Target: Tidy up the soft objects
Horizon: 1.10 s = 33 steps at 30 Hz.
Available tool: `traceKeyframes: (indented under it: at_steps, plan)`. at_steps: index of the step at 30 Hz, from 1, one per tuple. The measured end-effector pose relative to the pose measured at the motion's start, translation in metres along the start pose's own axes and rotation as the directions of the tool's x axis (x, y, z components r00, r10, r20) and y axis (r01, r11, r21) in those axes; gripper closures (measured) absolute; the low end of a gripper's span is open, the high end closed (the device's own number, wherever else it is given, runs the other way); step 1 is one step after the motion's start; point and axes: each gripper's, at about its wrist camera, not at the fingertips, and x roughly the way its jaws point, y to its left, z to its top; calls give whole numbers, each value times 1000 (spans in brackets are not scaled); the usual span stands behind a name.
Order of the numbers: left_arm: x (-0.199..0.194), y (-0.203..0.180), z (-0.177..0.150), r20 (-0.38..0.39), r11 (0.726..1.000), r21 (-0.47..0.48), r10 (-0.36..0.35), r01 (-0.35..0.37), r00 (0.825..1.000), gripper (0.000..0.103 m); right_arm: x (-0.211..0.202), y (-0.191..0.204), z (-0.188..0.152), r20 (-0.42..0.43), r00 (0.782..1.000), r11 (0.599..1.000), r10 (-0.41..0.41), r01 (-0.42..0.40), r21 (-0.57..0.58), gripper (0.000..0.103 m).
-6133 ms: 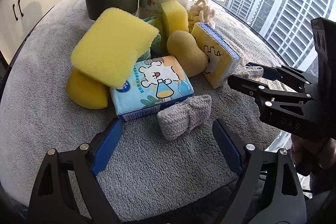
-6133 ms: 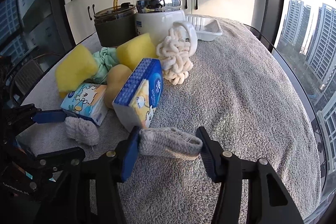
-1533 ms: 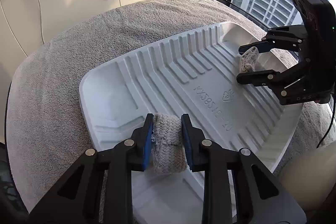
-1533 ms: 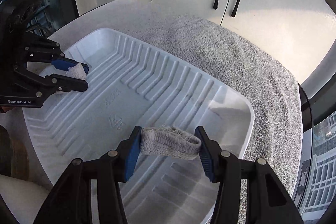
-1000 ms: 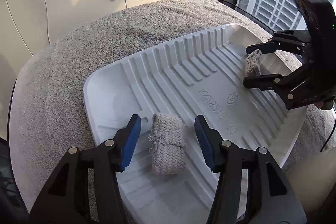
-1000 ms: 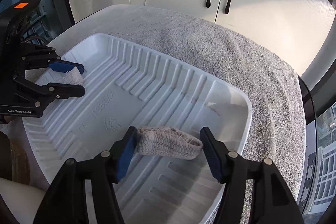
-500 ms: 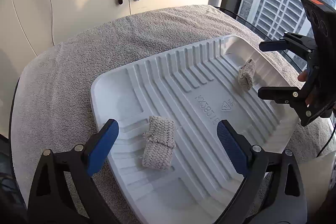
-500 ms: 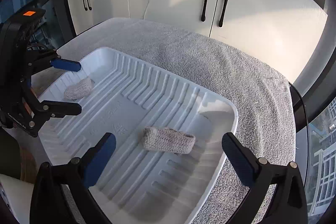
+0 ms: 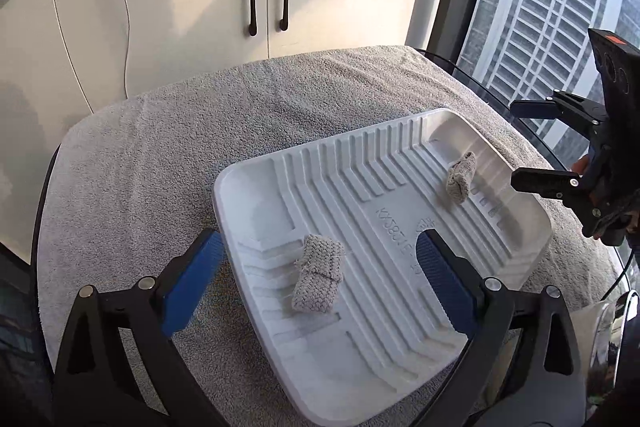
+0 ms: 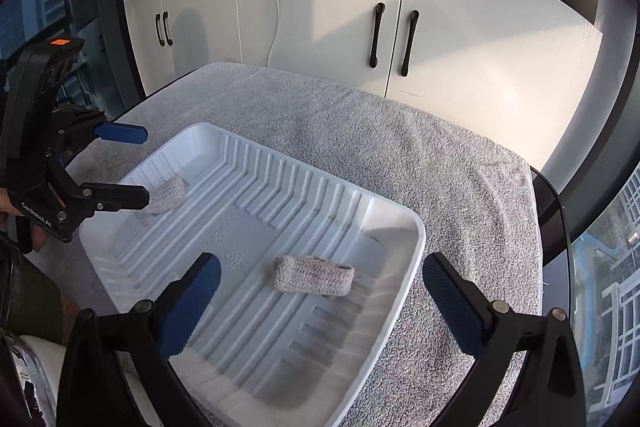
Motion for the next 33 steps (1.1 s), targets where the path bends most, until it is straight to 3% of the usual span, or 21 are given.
traceKeyframes:
  at_steps: [7,14,24,30,33]
  plan:
    - [-69,2,-16,80,999,-34,30,-28,996,4,-63,0,-8,79,996,999,-35,32,40,0]
    - [-142,-13,-69,138,997,-63,55,-47,989,4,-143,21,-52,132,988,992,-77,64,106,0]
    - [-187,-73,-174,70,1000,-2,26,-25,997,3,-200,99,-145,66,996,990,-68,59,128,0]
    - [-209,-99,-214,82,999,1,-37,37,996,3,-206,132,-184,25,997,985,-71,66,159,0]
    - [-216,-116,-229,89,997,59,-47,42,995,3,-207,138,-202,13,998,973,-55,51,225,0]
